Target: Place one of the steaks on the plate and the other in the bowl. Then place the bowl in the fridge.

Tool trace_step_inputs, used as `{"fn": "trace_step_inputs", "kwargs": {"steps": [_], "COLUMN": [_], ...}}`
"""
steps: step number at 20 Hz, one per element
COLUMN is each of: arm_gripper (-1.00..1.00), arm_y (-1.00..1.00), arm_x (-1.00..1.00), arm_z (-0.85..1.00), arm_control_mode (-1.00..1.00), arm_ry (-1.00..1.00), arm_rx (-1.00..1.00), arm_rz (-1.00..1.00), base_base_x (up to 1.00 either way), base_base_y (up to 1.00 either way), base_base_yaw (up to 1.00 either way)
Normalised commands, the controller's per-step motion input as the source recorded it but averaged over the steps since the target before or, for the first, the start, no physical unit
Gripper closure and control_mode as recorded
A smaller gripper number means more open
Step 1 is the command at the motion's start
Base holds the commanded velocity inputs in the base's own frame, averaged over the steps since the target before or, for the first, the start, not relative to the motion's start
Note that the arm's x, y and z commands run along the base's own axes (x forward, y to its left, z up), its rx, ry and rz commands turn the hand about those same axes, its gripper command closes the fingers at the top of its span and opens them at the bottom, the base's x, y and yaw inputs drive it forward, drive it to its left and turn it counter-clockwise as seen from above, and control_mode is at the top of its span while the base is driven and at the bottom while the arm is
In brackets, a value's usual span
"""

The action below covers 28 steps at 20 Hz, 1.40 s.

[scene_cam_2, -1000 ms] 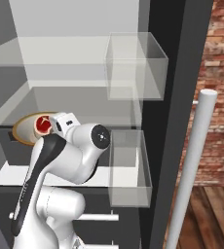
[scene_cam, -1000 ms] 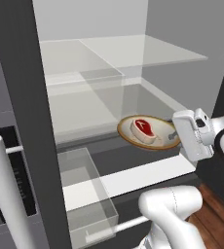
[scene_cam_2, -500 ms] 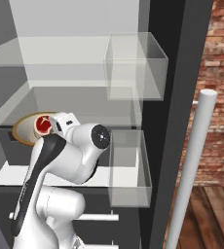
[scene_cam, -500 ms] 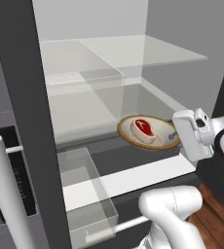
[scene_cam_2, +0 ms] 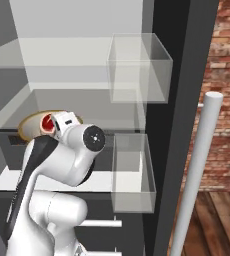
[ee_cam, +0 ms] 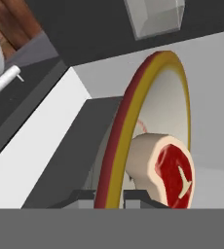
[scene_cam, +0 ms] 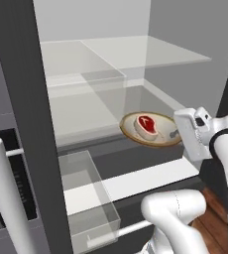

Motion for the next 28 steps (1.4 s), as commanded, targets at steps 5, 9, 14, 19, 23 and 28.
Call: {"fn": "trace_step_inputs", "kwargs": {"steps": [5,9,14,19,23,28], "arm_gripper": [1.0,1.0,1.0,1.0,1.0,1.0], "arm_y": [0.14,0.21,0.0,0.05,0.13,0.07], "arm_x": [0.29,0.63,0.72,0.77,0.79,0.64], "arm_z": [0.22,0.19,0.0,-0.11,-0.31,-0.48], "arm_control_mode": [-1.0,-1.0,-1.0,-1.0,-1.0,-1.0], "arm_ry": [-0.15,0.07,0.26,0.16,0.0,0.0], "arm_rx": [-0.03,-0.1,-0.03,-0.01,0.0,0.0], "arm_rz": [-0.38,-0.25,-0.13,-0.16,-0.18,-0.14], "base_base_x": [0.0,0.0,0.0,0.0,0.0,0.0], "base_base_y": [0.0,0.0,0.0,0.0,0.0,0.0], "base_base_yaw": [0.0,0.0,0.0,0.0,0.0,0.0]}}
